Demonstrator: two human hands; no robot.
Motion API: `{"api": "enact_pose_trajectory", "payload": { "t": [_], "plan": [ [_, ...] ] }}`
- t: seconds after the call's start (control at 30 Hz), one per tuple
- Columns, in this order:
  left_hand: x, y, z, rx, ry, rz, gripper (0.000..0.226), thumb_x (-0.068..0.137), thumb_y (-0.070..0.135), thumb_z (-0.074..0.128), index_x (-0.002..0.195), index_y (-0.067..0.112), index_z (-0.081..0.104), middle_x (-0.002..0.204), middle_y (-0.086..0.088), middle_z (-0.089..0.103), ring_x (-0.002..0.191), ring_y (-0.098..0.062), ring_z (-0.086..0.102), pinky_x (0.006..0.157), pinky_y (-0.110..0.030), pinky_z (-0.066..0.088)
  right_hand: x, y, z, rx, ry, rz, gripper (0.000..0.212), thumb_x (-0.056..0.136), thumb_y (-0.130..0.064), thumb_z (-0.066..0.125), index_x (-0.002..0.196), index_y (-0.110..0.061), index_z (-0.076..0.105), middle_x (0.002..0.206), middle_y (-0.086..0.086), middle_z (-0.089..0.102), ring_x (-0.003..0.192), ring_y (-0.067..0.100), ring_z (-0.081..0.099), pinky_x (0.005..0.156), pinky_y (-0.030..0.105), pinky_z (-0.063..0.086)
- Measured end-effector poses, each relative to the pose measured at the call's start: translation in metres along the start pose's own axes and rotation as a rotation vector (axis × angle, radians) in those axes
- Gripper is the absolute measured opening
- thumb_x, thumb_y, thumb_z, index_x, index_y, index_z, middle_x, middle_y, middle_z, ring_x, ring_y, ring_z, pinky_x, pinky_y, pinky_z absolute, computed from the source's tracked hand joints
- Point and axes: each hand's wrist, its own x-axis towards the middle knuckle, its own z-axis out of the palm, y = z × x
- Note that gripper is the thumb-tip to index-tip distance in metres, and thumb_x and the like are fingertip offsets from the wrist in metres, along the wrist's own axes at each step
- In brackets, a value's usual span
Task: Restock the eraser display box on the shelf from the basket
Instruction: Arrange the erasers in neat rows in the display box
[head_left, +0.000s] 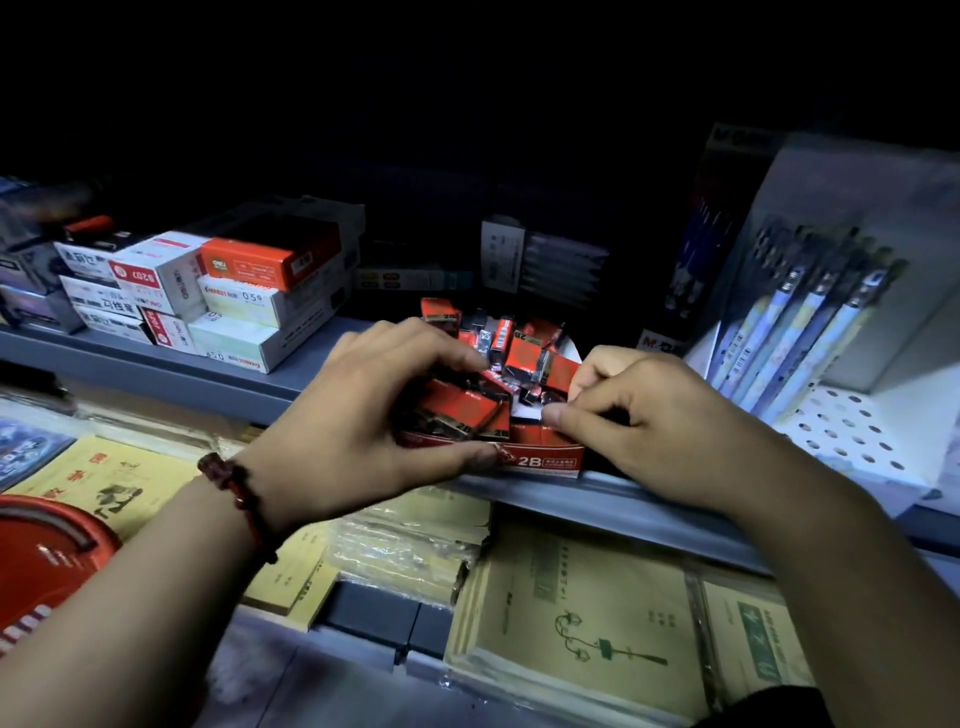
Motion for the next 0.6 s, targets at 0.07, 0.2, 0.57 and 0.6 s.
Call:
{"api": "enact_pose_trajectory", "payload": {
  "t": [0.07,0.2,0.57,0.6],
  "plan": [
    [-0.003,-0.004,-0.006,-0.087,-0.036,-0.046,0.062,0.071,0.067,0.077,0.123,0.037,0.063,0.120,0.018,0.063,0.117,-0.010,0.059,0.103,-0.037,0.046,0.000,-0.001,0.001,0.006,0.016,0.007,0.054,0.095,-0.050,0.057,0.064,-0.007,0.066,0.088,-0.006,0.055,0.072,0.014,0.056,0.067,0.034,0.046],
    [-0.008,-0.005,-0.015,-0.270,-0.081,-0.127,0.062,0.068,0.043,0.086,0.124,0.033,0.064,0.127,0.012,0.064,0.123,0.000,0.057,0.095,-0.002,0.038,0.000,-0.004,0.004,-0.007,0.068,0.010,0.041,0.093,-0.052,0.058,0.074,-0.020,0.075,0.086,-0.008,0.057,0.074,0.010,0.057,0.067,0.034,0.049],
    [-0.010,-0.012,-0.021,-0.471,-0.081,-0.238,0.048,0.072,0.020,0.085,0.118,0.022,0.070,0.117,0.004,0.073,0.111,-0.010,0.069,0.098,-0.026,0.054,0.005,-0.023,0.015,0.041,0.264,-0.081,0.016,0.095,-0.039,0.064,0.091,-0.028,0.074,0.092,-0.009,0.058,0.081,0.007,0.058,0.068,0.023,0.045],
    [-0.009,-0.012,-0.020,-0.481,-0.070,-0.242,0.047,0.072,0.020,0.085,0.117,0.021,0.070,0.115,0.003,0.074,0.109,-0.011,0.070,0.096,-0.027,0.056,0.005,-0.026,0.016,0.071,0.268,-0.105,0.016,0.094,-0.041,0.065,0.094,-0.028,0.074,0.092,-0.010,0.058,0.080,0.005,0.058,0.068,0.020,0.043]
  ]
}}
